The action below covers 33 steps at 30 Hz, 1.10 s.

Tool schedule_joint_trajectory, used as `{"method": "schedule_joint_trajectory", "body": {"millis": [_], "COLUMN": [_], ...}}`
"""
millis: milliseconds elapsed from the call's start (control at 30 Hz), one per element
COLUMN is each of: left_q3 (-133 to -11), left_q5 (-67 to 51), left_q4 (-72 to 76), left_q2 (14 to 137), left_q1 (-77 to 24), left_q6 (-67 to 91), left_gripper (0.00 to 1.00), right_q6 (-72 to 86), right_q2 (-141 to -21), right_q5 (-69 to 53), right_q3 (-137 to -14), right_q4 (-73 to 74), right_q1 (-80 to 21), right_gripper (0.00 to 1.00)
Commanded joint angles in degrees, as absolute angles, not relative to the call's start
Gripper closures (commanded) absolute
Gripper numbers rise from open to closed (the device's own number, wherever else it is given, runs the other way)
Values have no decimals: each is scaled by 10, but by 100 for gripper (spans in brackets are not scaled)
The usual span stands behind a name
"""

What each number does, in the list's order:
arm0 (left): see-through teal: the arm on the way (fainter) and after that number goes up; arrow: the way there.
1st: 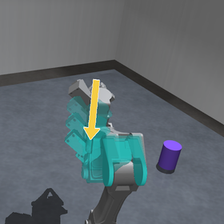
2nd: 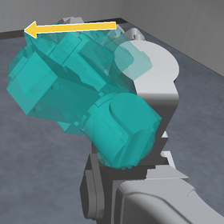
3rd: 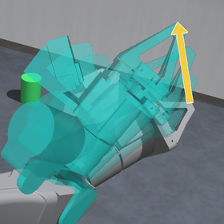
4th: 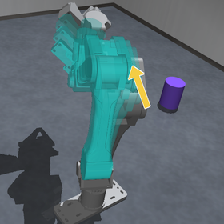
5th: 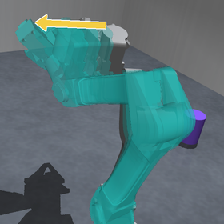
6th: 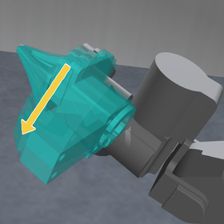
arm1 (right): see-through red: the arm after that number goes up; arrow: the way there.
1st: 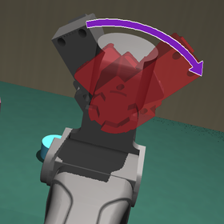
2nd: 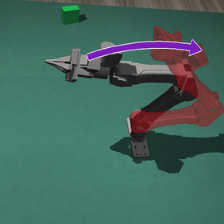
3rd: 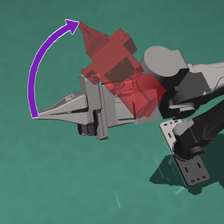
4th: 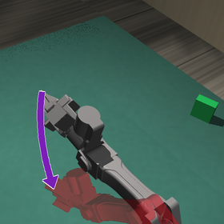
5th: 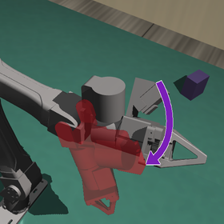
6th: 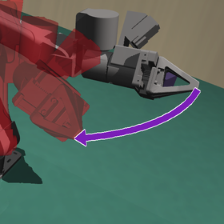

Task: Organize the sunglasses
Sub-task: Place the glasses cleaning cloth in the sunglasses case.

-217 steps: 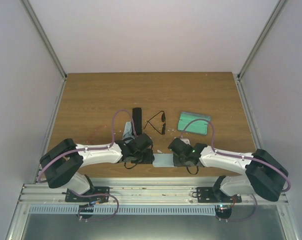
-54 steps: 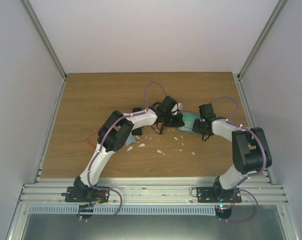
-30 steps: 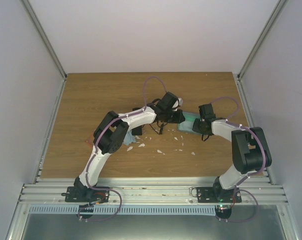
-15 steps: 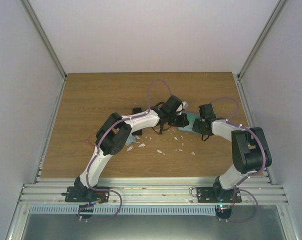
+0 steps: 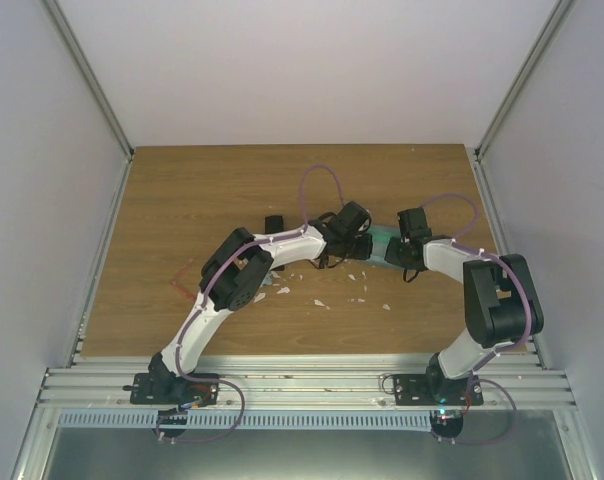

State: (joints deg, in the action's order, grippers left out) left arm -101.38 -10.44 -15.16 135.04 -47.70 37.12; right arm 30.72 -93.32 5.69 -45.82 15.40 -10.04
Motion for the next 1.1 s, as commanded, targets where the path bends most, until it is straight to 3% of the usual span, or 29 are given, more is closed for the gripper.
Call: {"method": "schedule_joint_trajectory", "body": {"millis": [0, 333, 633, 900, 1067], "left_q3": [-1009, -1022, -1014, -857, -705], "left_q5": [-13, 2, -25, -5, 22], "left_q4": [-216, -220, -207, -170, -146], "left_q2": [1327, 1323, 1261, 1099, 974], "left_q1": [-482, -484, -485, -484, -463], "left_q6": [396, 400, 375, 363, 376], "left_gripper": [82, 81, 73, 63, 55], "right_q6": [325, 327, 322, 289, 293], "right_q2": [-934, -905, -816, -738, -704], "right_q5": [102, 138, 134, 42, 2], "right_q3": [-443, -455, -453, -434, -432], "right_q4": [186, 201, 228, 245, 236], "right_q1": [-95, -94, -95, -106, -163], "right_gripper": [89, 87, 77, 65, 57]}}
